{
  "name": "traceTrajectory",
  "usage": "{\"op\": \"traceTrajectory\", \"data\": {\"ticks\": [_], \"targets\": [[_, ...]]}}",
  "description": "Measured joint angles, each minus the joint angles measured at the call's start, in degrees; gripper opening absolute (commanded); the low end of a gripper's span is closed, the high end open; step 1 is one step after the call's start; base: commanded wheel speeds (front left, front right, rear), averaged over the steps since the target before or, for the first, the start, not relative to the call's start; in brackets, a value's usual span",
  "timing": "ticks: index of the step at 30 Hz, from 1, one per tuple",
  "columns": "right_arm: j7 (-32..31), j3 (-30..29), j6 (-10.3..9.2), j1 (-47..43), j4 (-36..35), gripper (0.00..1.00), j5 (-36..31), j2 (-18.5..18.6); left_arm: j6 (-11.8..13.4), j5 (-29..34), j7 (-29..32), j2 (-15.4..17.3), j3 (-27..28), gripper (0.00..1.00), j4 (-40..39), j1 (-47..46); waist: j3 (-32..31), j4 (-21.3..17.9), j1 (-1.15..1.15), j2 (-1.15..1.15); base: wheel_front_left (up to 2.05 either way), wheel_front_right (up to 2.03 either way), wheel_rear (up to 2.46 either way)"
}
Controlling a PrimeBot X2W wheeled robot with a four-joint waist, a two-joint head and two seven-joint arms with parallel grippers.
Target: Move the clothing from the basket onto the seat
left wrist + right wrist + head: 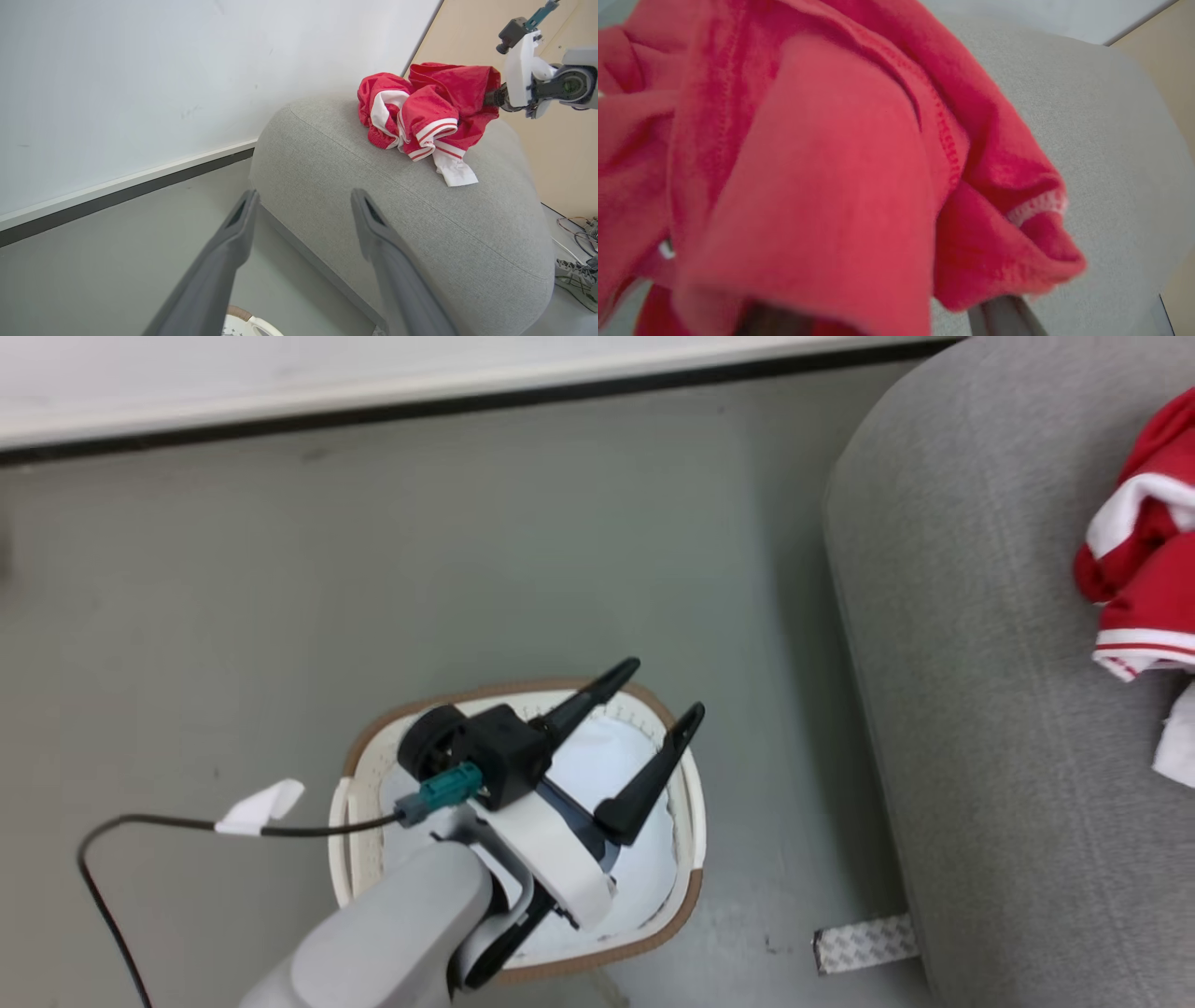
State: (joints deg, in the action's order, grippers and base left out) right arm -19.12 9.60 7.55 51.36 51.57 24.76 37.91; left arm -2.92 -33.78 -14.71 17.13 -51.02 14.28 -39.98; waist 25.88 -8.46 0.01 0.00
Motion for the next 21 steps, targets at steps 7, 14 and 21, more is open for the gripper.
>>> {"op": "traceTrajectory", "data": {"ticks": [7,14,21], "targets": [[-5.22,8.04,0.0,-4.85,-3.61,1.0,5.53,1.15,-0.04,-1.34,-0.09,-1.21,0.53,1.0,1.58,3.07,-6.32,-1.24,0.0,0.0,0.0,0.0,0.0],[-2.92,13.72,0.0,-6.88,-12.66,1.0,9.29,4.6,0.65,-2.89,-0.37,-1.93,2.71,1.0,1.81,6.98,-14.32,-2.36,-0.01,0.0,0.0,0.0,0.0],[1.25,17.66,0.0,-8.7,-21.69,1.0,11.14,5.98,2.63,-3.13,-0.43,-1.24,9.16,1.0,-0.03,10.37,-20.94,-1.97,-0.02,0.0,0.0,0.0,0.0]]}}
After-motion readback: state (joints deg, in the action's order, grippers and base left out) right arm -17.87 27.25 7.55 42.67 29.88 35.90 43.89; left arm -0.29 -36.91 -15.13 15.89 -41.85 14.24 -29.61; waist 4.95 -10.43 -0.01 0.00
